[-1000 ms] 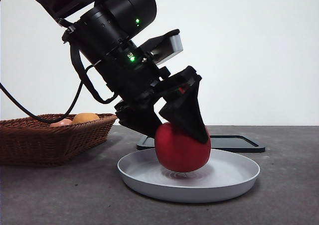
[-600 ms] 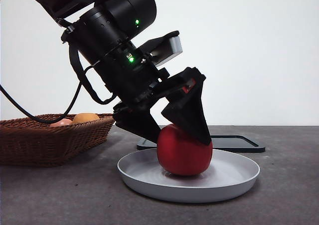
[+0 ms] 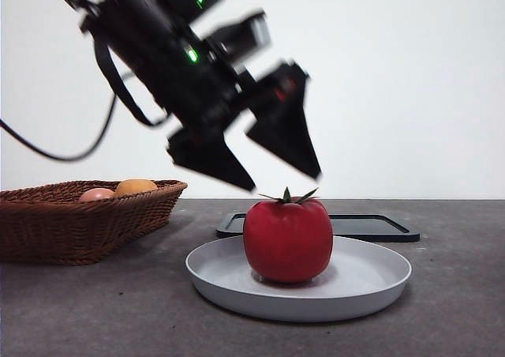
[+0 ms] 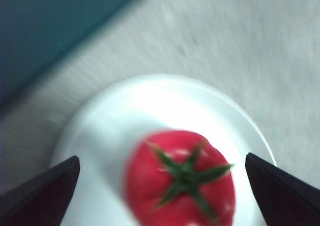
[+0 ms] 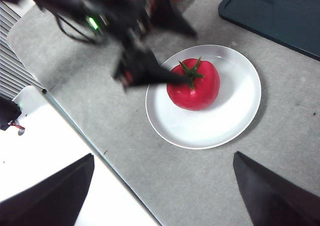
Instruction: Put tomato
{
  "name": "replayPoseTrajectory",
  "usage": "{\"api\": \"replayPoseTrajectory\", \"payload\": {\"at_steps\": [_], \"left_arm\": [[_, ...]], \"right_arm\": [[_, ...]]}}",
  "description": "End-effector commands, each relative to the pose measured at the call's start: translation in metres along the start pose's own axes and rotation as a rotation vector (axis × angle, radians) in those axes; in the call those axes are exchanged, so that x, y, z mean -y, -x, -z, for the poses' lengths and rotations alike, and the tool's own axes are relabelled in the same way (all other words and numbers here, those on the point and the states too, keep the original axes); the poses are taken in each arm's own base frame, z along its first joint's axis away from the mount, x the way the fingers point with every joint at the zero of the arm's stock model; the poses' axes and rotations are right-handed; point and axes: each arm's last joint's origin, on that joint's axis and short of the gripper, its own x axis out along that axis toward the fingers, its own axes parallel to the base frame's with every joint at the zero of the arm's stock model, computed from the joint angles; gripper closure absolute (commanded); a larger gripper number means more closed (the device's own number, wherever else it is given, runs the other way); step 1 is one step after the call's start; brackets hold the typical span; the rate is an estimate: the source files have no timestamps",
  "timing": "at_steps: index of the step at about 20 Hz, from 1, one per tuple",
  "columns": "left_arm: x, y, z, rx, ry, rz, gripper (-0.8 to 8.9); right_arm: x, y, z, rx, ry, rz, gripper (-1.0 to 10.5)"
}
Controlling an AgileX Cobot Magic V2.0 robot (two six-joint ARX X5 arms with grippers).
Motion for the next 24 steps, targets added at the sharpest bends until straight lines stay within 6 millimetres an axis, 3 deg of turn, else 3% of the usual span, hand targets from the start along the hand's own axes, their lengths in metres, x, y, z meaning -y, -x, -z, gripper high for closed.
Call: {"api": "replayPoseTrajectory", "payload": {"at_steps": [1, 8, 13, 19, 24], "left_arm": [[-0.004, 0.022, -0.013, 0.054, 0.016, -0.026, 2.82], [-0.013, 0.125, -0.014, 0.104, 0.096, -0.132, 2.86], [0.011, 0.188, 0.006, 0.087, 0.124, -0.065, 2.87], [0.034, 0.222, 0.034, -0.013, 0.152, 0.033, 2.91], [0.040, 0.229, 0.041, -0.032, 0.148, 0.095, 2.91]], "right_arm": [[-0.002, 0.002, -0.004, 0.014, 0.004, -0.003, 5.0], [-0.001, 0.001, -0.008, 0.036, 0.016, 0.004, 5.0], [0.009, -0.016, -0.018, -0.004, -0.007, 0.001, 5.0], [0.020, -0.041, -0.031, -0.041, -0.010, -0.023, 5.0], [0.021, -0.068, -0.039, -0.087, 0.016, -0.065, 5.0]]}}
